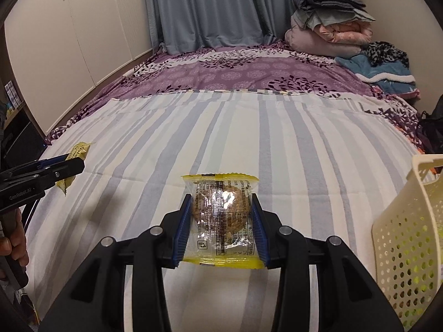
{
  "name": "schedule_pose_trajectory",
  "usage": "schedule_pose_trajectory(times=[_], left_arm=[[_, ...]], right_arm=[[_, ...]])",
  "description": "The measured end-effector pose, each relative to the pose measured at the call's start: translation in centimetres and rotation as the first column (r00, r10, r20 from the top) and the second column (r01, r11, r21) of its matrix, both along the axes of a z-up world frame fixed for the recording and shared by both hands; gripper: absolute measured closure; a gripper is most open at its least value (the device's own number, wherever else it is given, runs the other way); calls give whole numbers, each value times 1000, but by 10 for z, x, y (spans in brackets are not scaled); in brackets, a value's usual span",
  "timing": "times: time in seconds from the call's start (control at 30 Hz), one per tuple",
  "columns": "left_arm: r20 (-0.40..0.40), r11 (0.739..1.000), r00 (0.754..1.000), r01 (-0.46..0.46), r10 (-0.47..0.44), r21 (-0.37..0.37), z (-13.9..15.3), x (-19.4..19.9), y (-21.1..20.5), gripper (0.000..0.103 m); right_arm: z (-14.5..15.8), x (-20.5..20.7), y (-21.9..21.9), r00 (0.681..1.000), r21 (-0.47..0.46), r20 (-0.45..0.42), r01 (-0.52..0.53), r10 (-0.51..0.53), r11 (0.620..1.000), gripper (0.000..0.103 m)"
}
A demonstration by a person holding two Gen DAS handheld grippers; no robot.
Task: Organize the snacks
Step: 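Carry the clear-wrapped cookie with the right tool into the basket and release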
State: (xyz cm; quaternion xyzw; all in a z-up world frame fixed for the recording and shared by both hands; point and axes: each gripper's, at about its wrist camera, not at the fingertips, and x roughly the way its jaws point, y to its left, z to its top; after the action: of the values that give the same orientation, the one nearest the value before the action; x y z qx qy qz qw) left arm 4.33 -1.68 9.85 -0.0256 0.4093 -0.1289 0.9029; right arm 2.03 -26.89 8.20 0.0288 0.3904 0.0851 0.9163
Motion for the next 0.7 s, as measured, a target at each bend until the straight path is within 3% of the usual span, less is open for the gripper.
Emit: schedule_pose_trajectory(times=[0.37,0.7], left_arm=[[43,998,997,62,-63,10,22,-16,-28,56],[83,991,988,132,-133,17,42,-29,-61,56]], right_arm=[[33,-41,-39,993,44,80,82,-85,996,63],[60,-92,-98,964,50,154,213,-218,976,63]])
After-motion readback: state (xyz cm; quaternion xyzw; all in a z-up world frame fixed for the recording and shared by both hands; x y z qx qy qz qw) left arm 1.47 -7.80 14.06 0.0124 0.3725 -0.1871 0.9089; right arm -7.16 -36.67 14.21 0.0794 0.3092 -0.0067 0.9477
